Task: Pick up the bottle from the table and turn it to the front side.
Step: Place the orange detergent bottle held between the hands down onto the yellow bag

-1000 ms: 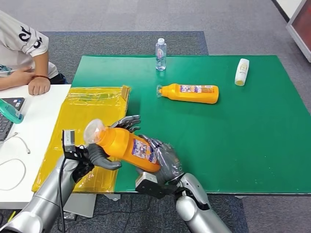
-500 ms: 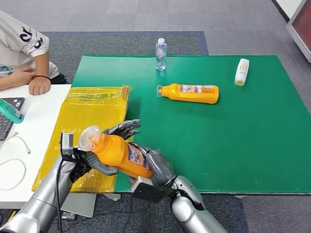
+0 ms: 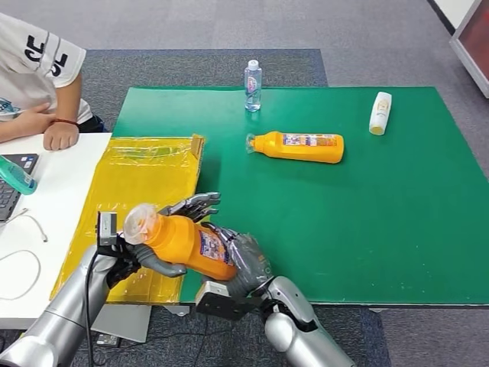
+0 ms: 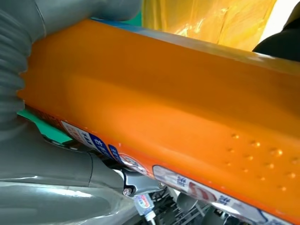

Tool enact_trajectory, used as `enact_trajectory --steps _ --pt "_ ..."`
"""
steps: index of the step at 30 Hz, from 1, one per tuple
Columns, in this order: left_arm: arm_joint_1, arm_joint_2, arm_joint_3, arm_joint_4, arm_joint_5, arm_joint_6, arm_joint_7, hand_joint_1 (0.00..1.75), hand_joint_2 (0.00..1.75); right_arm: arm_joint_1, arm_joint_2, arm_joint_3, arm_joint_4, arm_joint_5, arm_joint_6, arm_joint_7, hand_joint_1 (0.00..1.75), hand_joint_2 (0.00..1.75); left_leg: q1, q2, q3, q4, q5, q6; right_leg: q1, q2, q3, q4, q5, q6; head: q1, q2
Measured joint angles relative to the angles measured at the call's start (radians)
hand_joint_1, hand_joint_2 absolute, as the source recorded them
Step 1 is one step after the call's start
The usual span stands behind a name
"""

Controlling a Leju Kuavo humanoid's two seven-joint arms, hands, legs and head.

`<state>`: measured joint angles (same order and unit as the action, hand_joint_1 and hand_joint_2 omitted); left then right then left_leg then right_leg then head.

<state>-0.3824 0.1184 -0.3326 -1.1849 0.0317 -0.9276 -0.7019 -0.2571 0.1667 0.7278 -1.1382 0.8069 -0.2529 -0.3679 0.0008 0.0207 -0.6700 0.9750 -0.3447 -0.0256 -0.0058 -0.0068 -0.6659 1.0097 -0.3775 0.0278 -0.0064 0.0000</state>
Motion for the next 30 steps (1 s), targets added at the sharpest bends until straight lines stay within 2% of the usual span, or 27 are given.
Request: enact_trajectory --steps 16,26,28,30 --pt "0.036 0.0 -0.007 -0.019 0.008 0.044 0.0 1.75 1.75 -0.02 0.009 -0.011 0.051 -0.011 -0.006 0.017 1.75 1.75 0.0 0.0 0.0 0.0 0.0 0.0 0.0 0.0 0.0 0.0 0.0 0.0 0.0 0.0" --pt "0.093 -0.015 -0.005 -0.065 -0.033 0.162 0.002 1.75 1.75 0.01 0.009 -0.067 0.043 -0.052 0.008 0.011 1.75 1.75 0.0 0.0 0.0 0.0 0.0 0.0 0.0 0.0 0.0 0.0 0.0 0.0 0.0 0.0" --pt "0.108 -0.015 -0.005 -0.088 -0.033 0.172 0.002 1.75 1.75 0.02 0.009 -0.083 0.031 -0.075 0.021 0.001 0.99 1.75 0.0 0.0 0.0 0.0 0.0 0.0 0.0 0.0 -0.001 0.0 0.0 0.0 0.0 0.0" --pt "0.12 -0.016 -0.005 -0.113 -0.039 0.185 0.002 1.75 1.75 0.03 0.009 -0.103 0.019 -0.103 0.038 -0.007 0.12 1.75 0.0 0.0 -0.001 0.0 0.0 0.0 0.0 0.0 -0.001 0.0 0.0 0.0 0.0 0.0"
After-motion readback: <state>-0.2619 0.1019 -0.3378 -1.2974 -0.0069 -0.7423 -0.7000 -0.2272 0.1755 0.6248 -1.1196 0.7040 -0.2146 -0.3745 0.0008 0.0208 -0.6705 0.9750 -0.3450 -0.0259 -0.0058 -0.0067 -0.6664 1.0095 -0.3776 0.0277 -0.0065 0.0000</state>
